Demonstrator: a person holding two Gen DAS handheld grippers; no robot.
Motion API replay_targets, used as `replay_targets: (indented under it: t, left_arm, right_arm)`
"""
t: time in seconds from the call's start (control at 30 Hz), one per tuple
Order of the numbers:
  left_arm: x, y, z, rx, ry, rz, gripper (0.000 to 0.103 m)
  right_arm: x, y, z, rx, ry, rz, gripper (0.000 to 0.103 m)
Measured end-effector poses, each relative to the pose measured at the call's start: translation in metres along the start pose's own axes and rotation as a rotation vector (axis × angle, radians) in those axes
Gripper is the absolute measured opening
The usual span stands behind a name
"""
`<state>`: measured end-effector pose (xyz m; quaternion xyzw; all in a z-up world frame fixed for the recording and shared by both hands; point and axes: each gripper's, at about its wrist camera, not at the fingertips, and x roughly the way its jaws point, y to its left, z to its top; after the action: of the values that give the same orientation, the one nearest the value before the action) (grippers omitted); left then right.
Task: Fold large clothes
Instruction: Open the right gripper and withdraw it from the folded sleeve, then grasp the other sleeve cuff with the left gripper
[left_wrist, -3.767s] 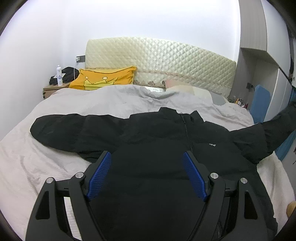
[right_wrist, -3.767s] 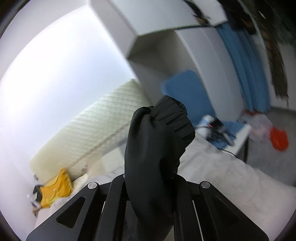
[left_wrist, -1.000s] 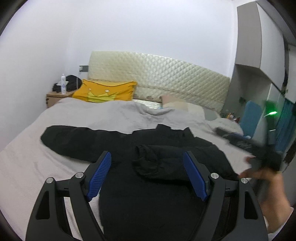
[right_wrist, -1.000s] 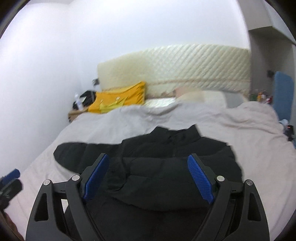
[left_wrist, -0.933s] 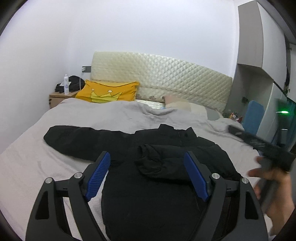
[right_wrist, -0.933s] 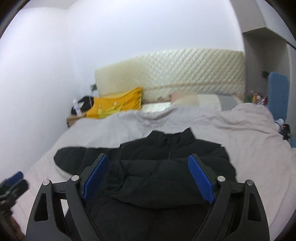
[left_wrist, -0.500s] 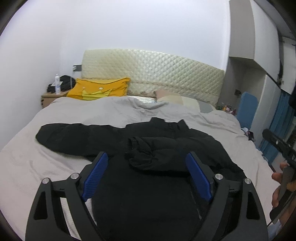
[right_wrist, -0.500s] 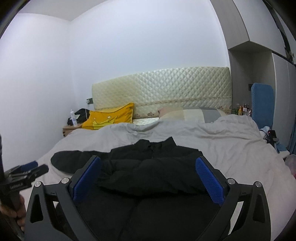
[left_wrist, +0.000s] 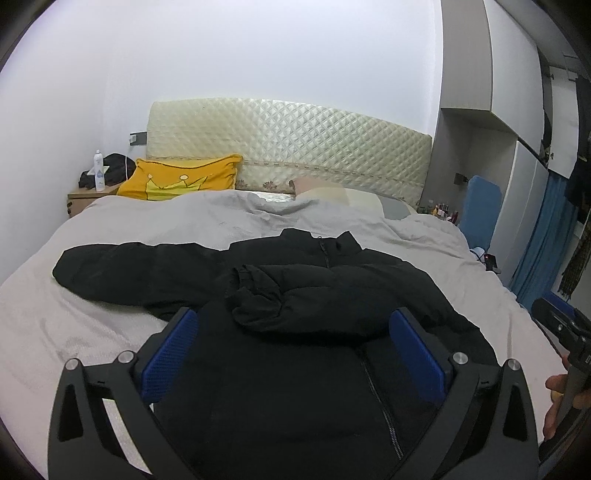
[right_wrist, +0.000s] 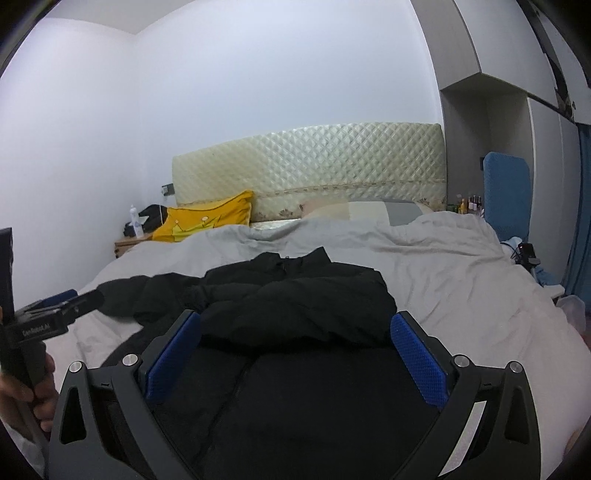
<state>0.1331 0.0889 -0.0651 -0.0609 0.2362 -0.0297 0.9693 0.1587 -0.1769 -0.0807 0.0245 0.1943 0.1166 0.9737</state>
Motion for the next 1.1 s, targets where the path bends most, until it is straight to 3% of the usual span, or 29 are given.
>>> replay_targets:
  t: [0.47, 0.63, 0.83, 1.1]
  left_arm:
    - [0.001, 0.010, -0.012, -0.047, -0.032, -0.027, 0.103]
    - [0.012, 0.021, -0.016, -0.043, -0.024, 0.010, 0.103]
    - [0.023, 0.051, -0.007, -0.069, -0.002, 0.046, 0.103]
    - [0.053, 0.125, 0.022, -0.208, 0.096, 0.068, 0.103]
  right_arm:
    - [0.005, 0.000, -0.020, -0.001, 0.021, -0.008, 0.103]
    - [0.005, -0.002, -0.021, 0.007, 0.014, -0.017, 0.103]
    - [0.002, -0.007, -0.024, 0.017, 0.004, -0.031, 0.103]
    - [-0.001, -0.023, -0.027, 0.072, 0.001, -0.037, 0.103]
